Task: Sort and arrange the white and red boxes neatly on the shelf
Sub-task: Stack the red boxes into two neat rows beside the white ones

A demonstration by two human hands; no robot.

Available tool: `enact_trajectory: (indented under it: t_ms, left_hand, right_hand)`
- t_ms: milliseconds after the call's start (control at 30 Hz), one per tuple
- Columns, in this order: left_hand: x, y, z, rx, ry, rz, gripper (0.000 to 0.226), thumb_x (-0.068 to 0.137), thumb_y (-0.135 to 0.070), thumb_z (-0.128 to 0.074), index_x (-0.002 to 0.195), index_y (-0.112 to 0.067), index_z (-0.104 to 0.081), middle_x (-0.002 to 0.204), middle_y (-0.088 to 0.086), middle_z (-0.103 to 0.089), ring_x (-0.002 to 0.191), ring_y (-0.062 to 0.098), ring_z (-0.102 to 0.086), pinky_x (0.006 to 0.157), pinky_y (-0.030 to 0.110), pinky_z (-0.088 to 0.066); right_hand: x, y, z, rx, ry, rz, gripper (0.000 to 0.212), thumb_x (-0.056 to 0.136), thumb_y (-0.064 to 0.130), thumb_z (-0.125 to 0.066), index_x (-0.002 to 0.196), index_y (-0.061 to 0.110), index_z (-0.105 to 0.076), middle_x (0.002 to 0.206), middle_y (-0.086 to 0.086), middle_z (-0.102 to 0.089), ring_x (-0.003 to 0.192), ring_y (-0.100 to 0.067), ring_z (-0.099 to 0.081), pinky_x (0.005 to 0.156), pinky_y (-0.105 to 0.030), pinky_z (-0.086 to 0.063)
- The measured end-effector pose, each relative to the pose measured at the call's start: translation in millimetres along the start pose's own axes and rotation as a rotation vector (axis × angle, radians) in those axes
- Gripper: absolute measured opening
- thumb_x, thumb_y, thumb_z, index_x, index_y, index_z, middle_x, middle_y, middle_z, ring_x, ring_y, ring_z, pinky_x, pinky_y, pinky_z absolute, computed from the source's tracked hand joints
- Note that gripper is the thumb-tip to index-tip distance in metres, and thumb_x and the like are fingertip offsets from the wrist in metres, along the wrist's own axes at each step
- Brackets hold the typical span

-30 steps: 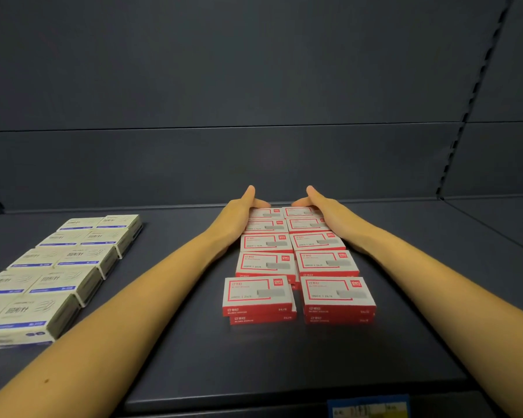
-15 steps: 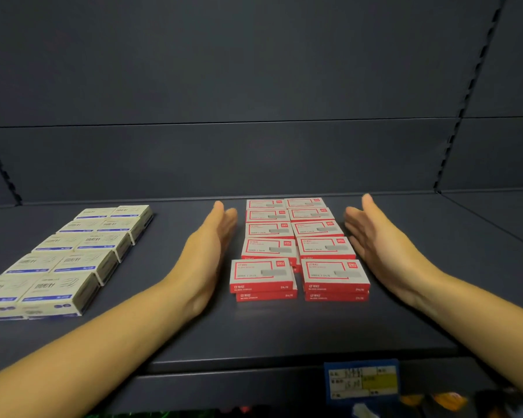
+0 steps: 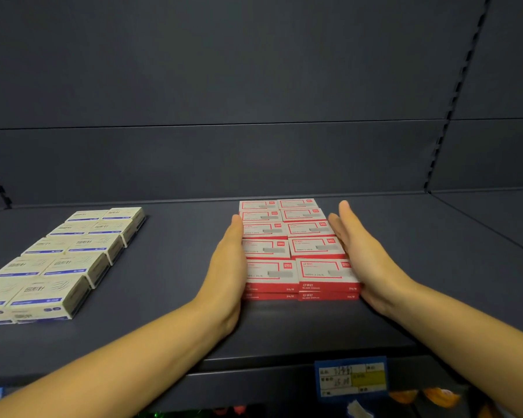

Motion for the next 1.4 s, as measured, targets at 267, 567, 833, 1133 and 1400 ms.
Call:
enact_trajectory:
  t_ms: [267,567,833,1133,1400]
  left_hand:
    - [7.8,-8.0,9.5,0.005,-0.025,0.023,0.051,0.097,-0.047,-0.025,0.073,-0.024,-0.064,0.063,-0.024,-0.067,0.051,-0.009,-0.062,0.059,0.015,-0.054]
    - [73.7,-30.4,23.7,0.315,-0.052,0.03,0.061,0.097,-0.049,-0.013,0.14,-0.012,-0.033,0.147,0.003,-0.039,0.135,0.02,-0.036,0.116,0.036,-0.019]
    - [99.7,-25.2,16.8,0.473,0.003,-0.016,0.055,0.097,-0.047,-0.013,0.111,-0.016,-0.056,0.091,-0.006,-0.061,0.081,0.004,-0.057,0.07,0.019,-0.041]
    - [101.5,-24.5,15.2,0.536,0.057,-0.047,0.062,0.098,-0.046,-0.011,0.105,-0.012,-0.063,0.088,-0.003,-0.066,0.083,0.009,-0.061,0.085,0.028,-0.042]
    - [91.7,-24.7,12.8,0.521,0.059,-0.067,0.057,0.097,-0.047,-0.012,0.113,-0.018,-0.058,0.092,-0.007,-0.063,0.079,0.002,-0.059,0.09,0.028,-0.04]
  right_hand:
    - [12.4,9.1,6.0,-0.149,0.046,0.067,0.064,0.089,0.064,-0.015,0.048,0.054,-0.064,0.056,0.03,-0.064,0.06,0.011,-0.065,0.054,-0.008,-0.05]
    - [82.9,28.7,28.8,-0.417,-0.129,0.16,0.053,0.099,0.045,-0.021,0.13,0.009,-0.045,0.133,-0.014,-0.054,0.112,-0.022,-0.057,0.096,-0.032,-0.038]
    - [110.4,27.2,18.4,-0.518,-0.012,0.081,0.049,0.096,0.053,-0.017,0.112,0.027,-0.054,0.093,0.008,-0.067,0.079,-0.007,-0.065,0.068,-0.019,-0.046]
    - [112.0,24.1,20.1,-0.584,-0.003,0.088,0.051,0.094,0.055,-0.015,0.086,0.035,-0.061,0.081,0.009,-0.071,0.065,-0.003,-0.067,0.058,-0.014,-0.046]
    - [96.4,26.4,18.6,-0.56,-0.048,0.095,0.059,0.094,0.056,-0.013,0.124,0.025,-0.053,0.094,0.013,-0.065,0.08,-0.004,-0.062,0.074,-0.019,-0.045]
Point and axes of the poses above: each hand's wrist, its own x-axis towards the middle knuckle, its own z-axis out of the back of the hand, y = z × x, the point moved 7 cm from there along x, towards the middle knuckle
